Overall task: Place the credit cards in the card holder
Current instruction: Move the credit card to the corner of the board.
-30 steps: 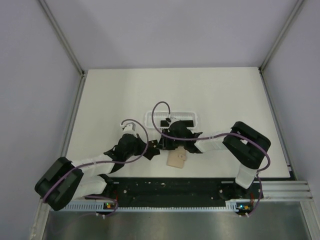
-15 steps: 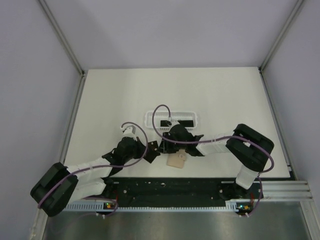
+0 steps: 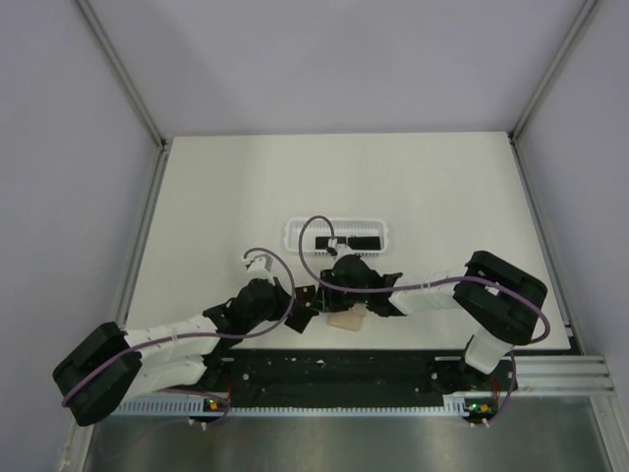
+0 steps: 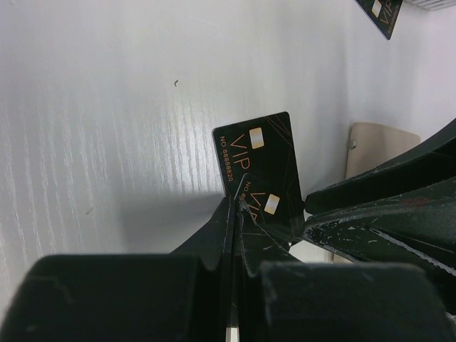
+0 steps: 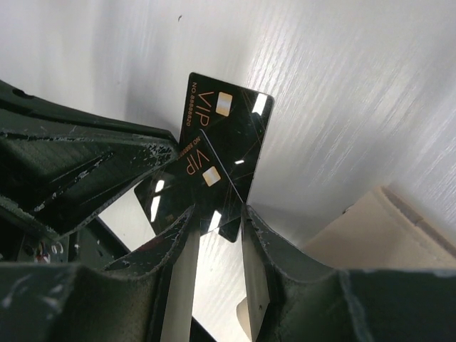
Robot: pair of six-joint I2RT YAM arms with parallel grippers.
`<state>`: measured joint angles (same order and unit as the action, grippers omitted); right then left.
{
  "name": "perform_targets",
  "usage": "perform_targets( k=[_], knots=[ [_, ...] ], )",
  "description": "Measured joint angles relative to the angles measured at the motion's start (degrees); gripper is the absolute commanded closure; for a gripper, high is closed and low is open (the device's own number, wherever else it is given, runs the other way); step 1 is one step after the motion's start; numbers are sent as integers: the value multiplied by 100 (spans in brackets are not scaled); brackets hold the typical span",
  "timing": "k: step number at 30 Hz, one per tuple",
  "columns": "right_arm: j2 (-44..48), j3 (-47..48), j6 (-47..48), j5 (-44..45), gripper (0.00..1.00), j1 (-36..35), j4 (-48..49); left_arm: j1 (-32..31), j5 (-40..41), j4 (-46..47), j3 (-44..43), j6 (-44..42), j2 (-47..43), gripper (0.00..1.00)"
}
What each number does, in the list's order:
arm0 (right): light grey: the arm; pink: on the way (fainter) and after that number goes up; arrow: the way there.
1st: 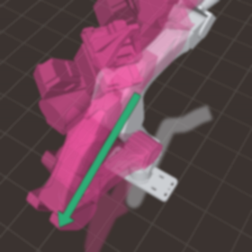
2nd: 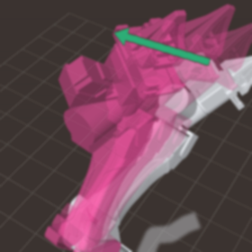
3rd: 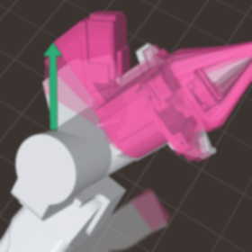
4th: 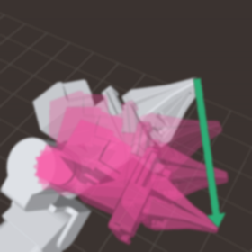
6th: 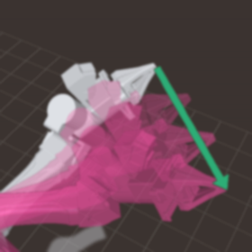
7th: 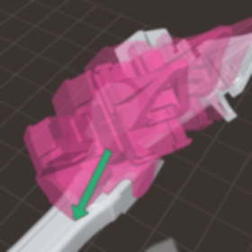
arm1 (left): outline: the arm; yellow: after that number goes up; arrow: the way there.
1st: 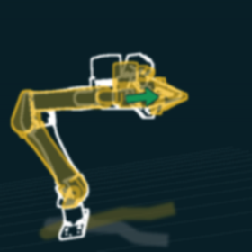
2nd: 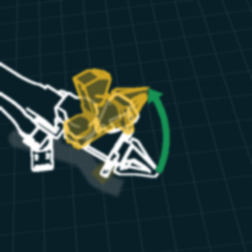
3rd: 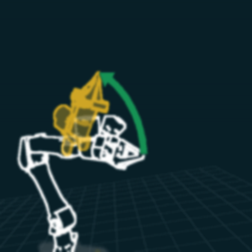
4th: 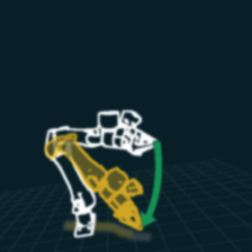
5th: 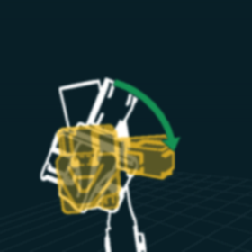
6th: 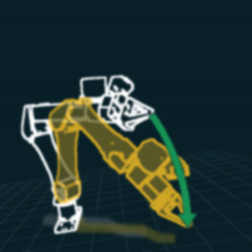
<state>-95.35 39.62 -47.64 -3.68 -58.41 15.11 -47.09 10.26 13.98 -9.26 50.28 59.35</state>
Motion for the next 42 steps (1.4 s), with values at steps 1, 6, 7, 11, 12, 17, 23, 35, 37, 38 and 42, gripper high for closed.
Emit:
perform_targets(
  k=[1, 6, 7, 11, 12, 17, 23, 35, 37, 38, 42],
  knots=[
    [24, -26, -9, 13, 69, -33, -11, -26, 11, -68, 0, 52, -42, 100],
    [118, -138, -68, 37, 69, -144, -11, -81, 2, -273, 9, 133, -199, 100],
    [142, -155, -87, 39, 69, -157, -20, -87, 0, -302, 9, 151, -214, 100],
    [212, -240, -151, 68, 69, -212, -13, -103, 2, -330, 9, 197, -225, 100],
    [229, -254, -162, 76, 69, -221, -22, -105, 0, -330, 9, 210, -225, 100],
    [409, -286, -131, 369, 69, -260, -293, -118, -13, -461, 13, 219, -337, 100],
    [457, 107, 286, 782, 69, -260, -940, -151, 0, -1003, 11, 181, -765, 100],
    [-138, 704, 479, 846, 70, -254, -1064, -170, 199, -1257, -81, 81, -798, 100],
    [-138, 704, 444, 855, 70, -240, -1073, -170, 334, -1276, -111, 81, -758, 100],
    [-138, 704, 437, 857, 70, -225, -1073, -170, 420, -1279, -116, 81, -750, 100],
    [-142, 702, 396, 789, 70, -166, -1060, -160, 656, -1272, -166, 52, -656, 100]
  ],
)
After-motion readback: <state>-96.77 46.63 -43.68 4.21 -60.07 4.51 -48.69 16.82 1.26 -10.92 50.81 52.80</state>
